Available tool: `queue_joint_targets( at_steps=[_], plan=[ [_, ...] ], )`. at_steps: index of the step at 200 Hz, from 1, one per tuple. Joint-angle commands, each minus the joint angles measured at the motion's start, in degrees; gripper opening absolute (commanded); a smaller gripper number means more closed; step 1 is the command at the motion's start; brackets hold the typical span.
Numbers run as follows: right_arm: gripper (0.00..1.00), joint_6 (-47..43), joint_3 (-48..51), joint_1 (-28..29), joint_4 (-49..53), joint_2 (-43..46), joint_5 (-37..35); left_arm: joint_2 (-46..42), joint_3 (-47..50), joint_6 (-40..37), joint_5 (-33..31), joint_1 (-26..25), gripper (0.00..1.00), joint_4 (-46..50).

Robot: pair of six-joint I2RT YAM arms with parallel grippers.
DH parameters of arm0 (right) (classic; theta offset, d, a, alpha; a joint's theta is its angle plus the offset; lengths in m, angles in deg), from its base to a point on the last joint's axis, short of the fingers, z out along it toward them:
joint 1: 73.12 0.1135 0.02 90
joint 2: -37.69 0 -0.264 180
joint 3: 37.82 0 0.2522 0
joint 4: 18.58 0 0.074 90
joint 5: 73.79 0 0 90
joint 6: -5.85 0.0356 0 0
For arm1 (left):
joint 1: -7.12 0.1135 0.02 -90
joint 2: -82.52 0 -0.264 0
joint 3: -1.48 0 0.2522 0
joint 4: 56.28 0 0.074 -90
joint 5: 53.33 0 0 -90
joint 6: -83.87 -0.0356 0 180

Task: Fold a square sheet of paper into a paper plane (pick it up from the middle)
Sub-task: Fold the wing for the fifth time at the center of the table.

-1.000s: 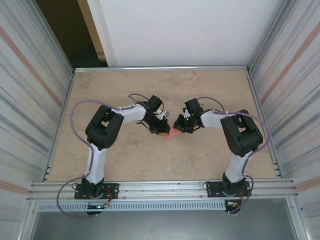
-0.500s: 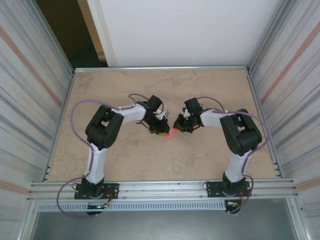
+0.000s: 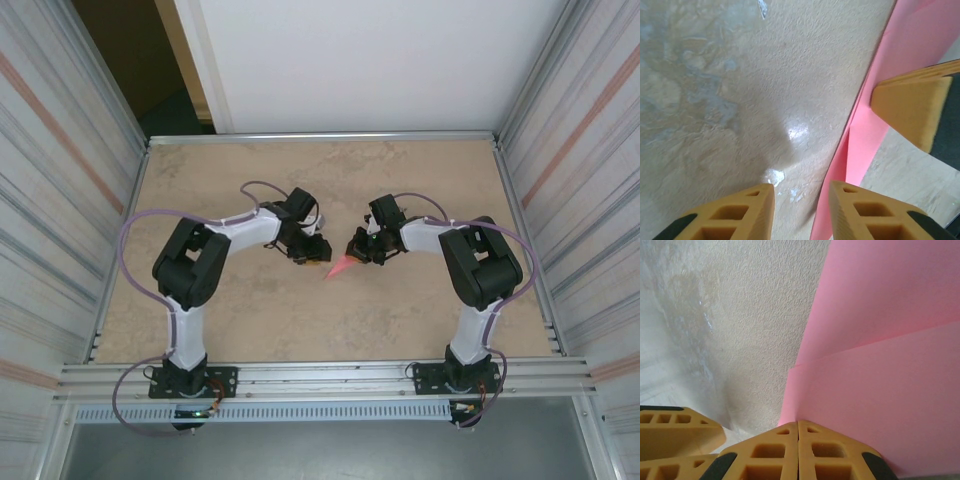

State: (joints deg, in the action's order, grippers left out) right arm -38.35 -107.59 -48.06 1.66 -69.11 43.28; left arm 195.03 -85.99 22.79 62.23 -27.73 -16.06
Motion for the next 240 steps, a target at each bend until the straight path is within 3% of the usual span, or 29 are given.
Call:
queue_joint_targets(
  at_steps=[1, 53, 119, 240],
  plan=[
    [0.08, -1.5, 1.2, -0.1, 5.6, -3.9, -4.8, -4.3, 2.3, 1.8, 3.2, -0.4, 0.33, -5.3],
    [0.08, -1.2, 1.1, -0.6, 6.5, -4.5, -5.0, -3.6, 4.3, 6.7, 8.5, -3.1, 0.21, -17.0],
    [0.08, -1.4, 0.7, -0.8, 7.6, -4.9, -5.0, 2.5, 2.3, 6.4, 10.5, -3.3, 0.15, -14.2],
    [0.08, -1.4, 0.6, -0.8, 8.2, -5.6, -5.1, 4.4, 5.3, 6.0, 9.1, -1.3, 0.14, -14.6]
  ],
)
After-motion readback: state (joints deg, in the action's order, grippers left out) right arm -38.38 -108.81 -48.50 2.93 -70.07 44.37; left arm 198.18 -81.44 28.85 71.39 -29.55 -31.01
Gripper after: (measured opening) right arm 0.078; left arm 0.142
